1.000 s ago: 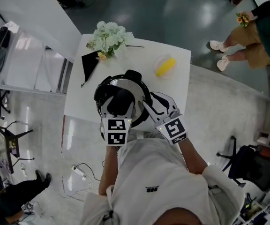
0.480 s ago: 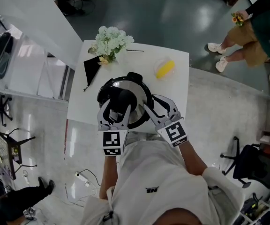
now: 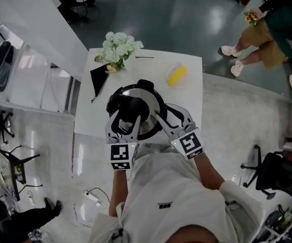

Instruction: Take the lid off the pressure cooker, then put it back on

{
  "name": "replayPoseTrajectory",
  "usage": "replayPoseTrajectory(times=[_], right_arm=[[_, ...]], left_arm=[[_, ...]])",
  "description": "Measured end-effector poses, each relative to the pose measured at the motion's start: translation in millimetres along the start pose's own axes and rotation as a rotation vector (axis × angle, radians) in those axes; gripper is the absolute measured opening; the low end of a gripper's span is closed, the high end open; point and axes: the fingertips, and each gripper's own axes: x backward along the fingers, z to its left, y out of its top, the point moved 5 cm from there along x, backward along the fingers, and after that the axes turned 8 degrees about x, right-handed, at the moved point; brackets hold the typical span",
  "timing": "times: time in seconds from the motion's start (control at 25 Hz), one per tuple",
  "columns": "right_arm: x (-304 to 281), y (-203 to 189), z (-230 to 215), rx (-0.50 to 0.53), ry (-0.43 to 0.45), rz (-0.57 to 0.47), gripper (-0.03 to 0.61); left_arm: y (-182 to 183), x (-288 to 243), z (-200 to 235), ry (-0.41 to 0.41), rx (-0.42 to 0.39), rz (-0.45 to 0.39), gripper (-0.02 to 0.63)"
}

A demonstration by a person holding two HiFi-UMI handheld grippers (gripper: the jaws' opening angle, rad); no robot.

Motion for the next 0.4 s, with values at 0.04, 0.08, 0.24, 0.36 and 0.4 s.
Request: replayPoseTrajectory(times=[0.04, 0.08, 0.24, 0.36, 0.4], right_arm=[[-0.3, 0.3, 0.9, 0.005, -0.001, -0.003, 0.149], [-0.2, 1.4, 2.0, 0.001, -0.002, 0.001, 0.149], [-3.9, 1.3, 2.8, 0.023, -0.005, -0.017, 0.149], [-6.0, 3.3, 4.3, 0.015, -0.007, -0.007, 0.149], [-6.2, 4.9, 5.2, 0.005, -0.008, 0.003, 0.149]], left_arm=[[0.2, 0.4, 0.8, -0.002, 0.002, -0.003, 0.282], [0.2, 0.4, 1.7, -0.002, 0.003, -0.004, 0.282], [-1.0, -0.5, 4.7, -0.011, 0.0, 0.003, 0.282], [-1.3, -0.5, 7.8, -0.018, -0.001, 0.005, 0.282], [-1.3, -0.6, 9.0, -0.02, -0.001, 0.005, 0.282]])
